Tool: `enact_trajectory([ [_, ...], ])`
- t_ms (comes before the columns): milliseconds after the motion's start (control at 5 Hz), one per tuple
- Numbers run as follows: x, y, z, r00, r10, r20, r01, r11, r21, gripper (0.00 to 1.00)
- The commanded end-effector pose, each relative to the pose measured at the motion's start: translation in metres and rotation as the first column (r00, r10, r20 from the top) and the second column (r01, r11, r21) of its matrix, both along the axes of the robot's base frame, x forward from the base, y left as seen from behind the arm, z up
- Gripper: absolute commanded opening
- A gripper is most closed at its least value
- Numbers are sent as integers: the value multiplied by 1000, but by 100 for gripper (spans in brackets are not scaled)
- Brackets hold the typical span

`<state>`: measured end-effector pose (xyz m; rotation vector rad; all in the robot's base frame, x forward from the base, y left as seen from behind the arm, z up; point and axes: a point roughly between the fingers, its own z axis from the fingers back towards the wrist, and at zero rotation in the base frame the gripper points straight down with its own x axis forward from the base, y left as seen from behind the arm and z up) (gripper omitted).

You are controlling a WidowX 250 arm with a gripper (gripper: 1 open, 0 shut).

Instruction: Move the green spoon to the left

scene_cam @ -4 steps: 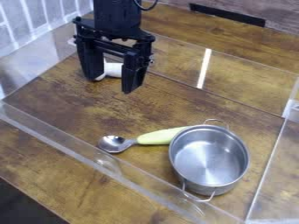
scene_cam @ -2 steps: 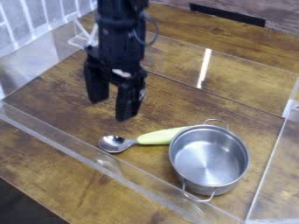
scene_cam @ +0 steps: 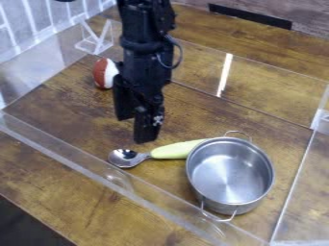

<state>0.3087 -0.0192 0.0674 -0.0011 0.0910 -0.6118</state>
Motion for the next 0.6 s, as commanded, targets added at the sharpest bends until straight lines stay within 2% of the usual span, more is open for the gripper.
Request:
enact_trajectory([
  [0,11,-10,2,994,-97,58,98,995,-16,100],
  [200,13,-13,-8,990,-128,58,130,991,-33,100],
  [400,23,-4,-14,983,-175,56,178,983,-44,100],
])
